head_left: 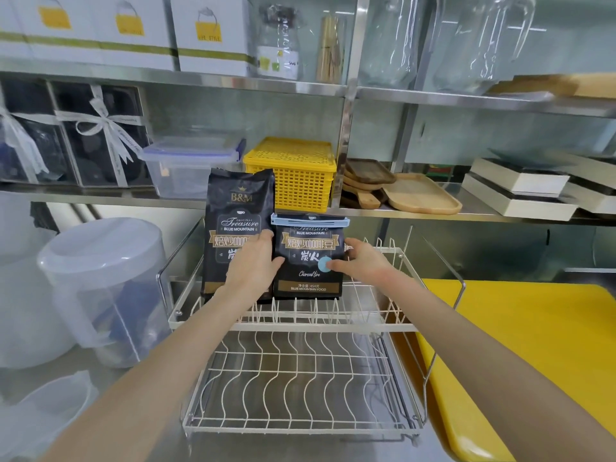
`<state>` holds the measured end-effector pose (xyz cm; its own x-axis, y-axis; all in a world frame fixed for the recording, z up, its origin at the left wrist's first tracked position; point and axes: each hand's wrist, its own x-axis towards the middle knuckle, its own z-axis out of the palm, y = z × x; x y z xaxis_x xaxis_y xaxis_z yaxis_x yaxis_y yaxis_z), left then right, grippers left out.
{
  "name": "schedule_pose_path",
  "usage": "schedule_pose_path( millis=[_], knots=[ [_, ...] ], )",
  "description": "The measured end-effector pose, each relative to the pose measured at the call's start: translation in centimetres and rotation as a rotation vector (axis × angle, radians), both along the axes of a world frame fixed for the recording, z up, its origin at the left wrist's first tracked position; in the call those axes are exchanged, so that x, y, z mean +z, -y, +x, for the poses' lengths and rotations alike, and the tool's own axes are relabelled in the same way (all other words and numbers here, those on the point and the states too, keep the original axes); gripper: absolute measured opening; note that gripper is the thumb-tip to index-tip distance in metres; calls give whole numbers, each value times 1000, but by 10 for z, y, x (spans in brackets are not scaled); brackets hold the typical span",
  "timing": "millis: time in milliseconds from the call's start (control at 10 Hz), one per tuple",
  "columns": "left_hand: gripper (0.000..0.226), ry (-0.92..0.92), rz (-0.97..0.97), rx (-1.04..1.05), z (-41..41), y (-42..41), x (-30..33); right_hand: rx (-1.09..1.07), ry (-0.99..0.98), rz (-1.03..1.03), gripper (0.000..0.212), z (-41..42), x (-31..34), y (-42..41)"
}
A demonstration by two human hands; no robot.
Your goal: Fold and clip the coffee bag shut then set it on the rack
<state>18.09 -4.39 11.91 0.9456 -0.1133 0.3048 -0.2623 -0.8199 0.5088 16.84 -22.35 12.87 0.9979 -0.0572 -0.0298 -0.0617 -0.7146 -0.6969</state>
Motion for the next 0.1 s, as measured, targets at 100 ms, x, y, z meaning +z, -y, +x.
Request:
schedule_pose_path(
  millis=[100],
  knots=[
    [47,95,24,-7,-11,-1,21,7,54,-130,56,-12,23,-3]
  ],
)
